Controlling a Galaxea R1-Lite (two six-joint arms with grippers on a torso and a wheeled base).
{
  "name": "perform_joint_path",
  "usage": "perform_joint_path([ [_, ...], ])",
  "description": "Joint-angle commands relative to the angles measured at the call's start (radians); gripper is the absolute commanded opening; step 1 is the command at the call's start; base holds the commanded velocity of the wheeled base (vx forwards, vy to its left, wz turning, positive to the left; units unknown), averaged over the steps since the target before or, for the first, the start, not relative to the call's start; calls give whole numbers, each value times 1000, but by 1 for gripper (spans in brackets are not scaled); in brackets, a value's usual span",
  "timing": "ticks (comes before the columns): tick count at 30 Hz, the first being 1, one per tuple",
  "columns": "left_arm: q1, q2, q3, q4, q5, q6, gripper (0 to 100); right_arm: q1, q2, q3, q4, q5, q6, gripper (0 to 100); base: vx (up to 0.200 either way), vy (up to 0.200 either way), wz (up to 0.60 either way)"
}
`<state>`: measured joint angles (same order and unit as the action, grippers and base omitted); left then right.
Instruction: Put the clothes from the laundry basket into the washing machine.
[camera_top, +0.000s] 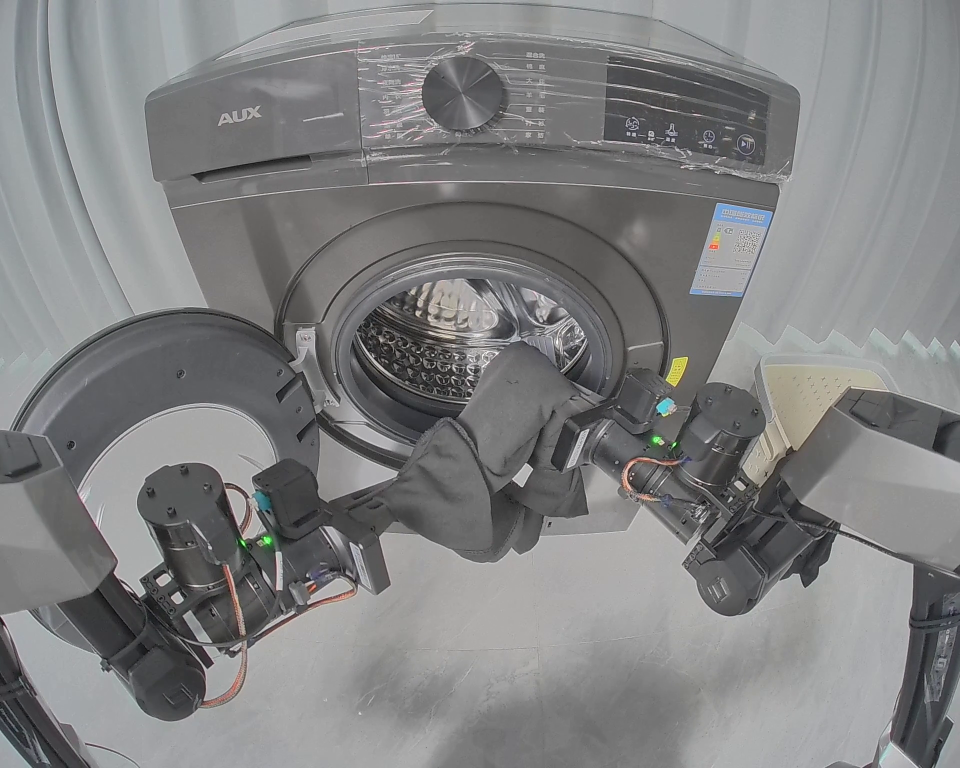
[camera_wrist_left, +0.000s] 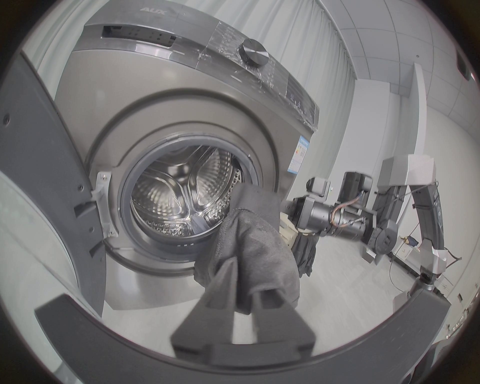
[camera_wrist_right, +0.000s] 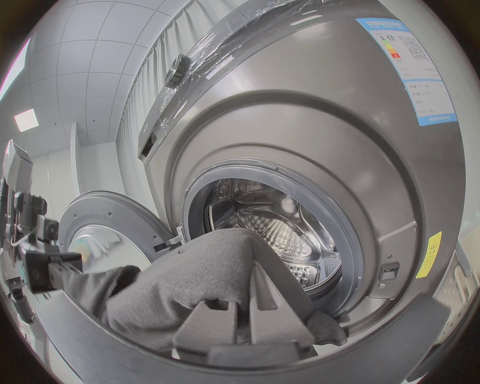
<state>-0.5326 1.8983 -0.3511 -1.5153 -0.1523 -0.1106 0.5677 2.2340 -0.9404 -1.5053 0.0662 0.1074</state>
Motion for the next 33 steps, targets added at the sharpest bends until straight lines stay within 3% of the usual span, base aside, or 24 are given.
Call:
perform_joint_path([
  [1, -1, 71, 52, -29, -1, 5, 100, 5, -25, 14, -1, 0, 0, 0, 0, 0, 0],
  [8, -3, 74, 141, -29, -30, 8, 100, -22, -22, 14, -1, 0, 0, 0, 0, 0, 0],
  [14, 0, 81, 139, -29, -29, 8, 100, -35, -27, 11, -1, 0, 0, 0, 0, 0, 0],
  [19, 2, 85, 161, -29, -36, 35, 100, -9, -47, 25, -9, 1, 0, 0, 0, 0, 0],
  [23, 0, 137, 57, -29, -35, 40, 100, 70, -68, 65, -7, 1, 0, 0, 0, 0, 0],
  [28, 26, 217, -103, -28, -27, 31, 100, 100, -62, 77, -12, 1, 0, 0, 0, 0, 0],
  [33, 34, 245, -169, -29, -30, 29, 100, 112, -60, 95, -13, 4, 0, 0, 0, 0, 0],
])
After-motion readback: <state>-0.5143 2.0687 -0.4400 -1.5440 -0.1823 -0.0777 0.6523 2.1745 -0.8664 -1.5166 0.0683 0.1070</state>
